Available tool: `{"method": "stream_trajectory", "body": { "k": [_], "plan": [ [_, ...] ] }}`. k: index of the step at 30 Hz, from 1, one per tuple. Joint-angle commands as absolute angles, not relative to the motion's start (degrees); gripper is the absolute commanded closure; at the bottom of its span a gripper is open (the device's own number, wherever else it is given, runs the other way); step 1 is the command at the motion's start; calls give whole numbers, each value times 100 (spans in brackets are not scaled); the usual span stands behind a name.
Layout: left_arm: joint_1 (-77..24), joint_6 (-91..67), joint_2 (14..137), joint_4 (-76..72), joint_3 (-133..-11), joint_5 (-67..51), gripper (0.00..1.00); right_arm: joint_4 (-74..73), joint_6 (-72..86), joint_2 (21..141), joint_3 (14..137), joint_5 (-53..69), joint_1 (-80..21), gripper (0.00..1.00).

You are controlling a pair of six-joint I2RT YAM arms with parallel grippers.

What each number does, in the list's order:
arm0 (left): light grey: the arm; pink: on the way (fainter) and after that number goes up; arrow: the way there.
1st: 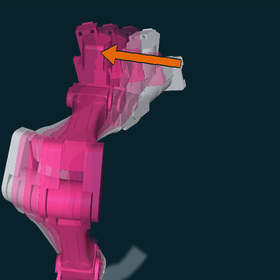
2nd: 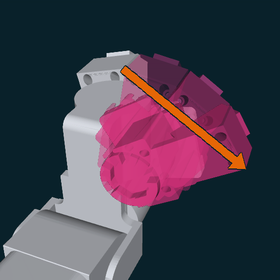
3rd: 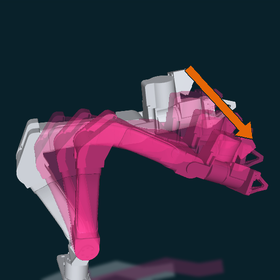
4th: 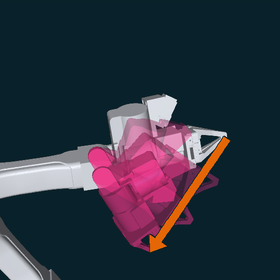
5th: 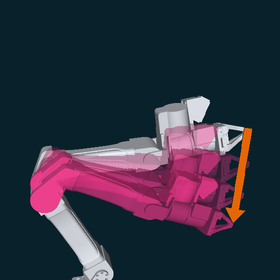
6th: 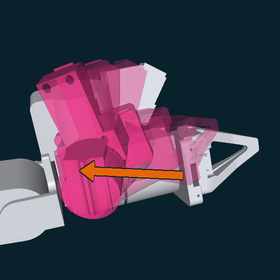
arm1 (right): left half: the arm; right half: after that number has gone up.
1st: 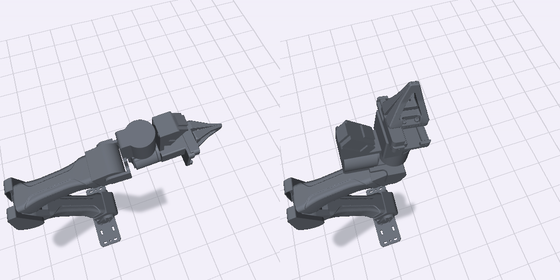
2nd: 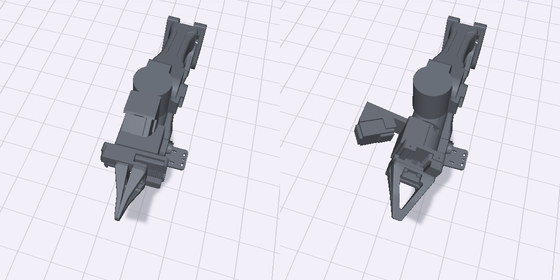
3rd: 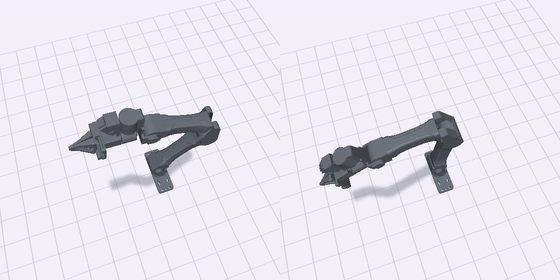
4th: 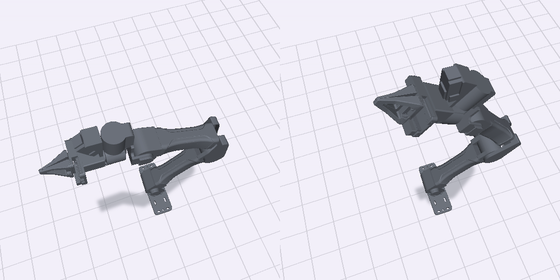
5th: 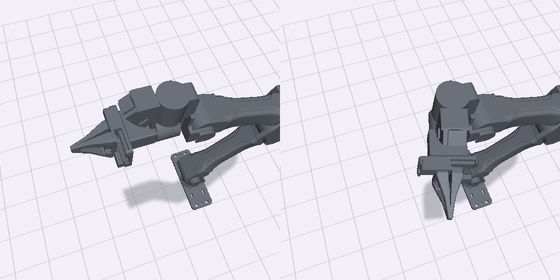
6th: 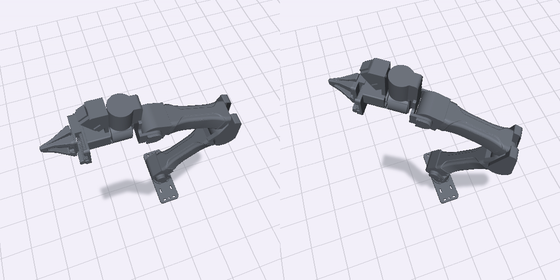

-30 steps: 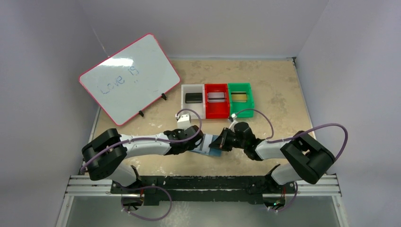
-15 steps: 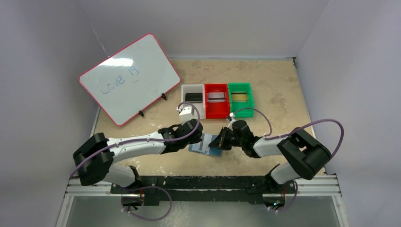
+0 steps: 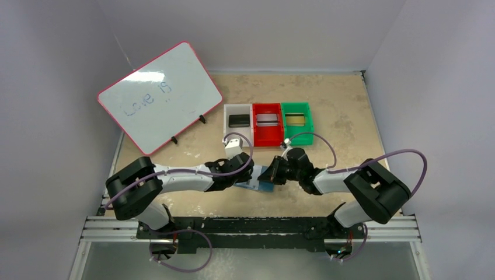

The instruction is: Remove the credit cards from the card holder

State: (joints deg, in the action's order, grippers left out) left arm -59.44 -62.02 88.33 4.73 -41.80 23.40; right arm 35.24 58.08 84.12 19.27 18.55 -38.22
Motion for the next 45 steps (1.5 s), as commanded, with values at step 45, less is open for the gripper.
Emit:
{"method": "stream_trajectory", "body": {
  "k": [45],
  "plan": [
    [-6178,-6213,8535,553,-3646,2198,100,4121,6856,7817,1478,1075,-3762,71]
  ]
}}
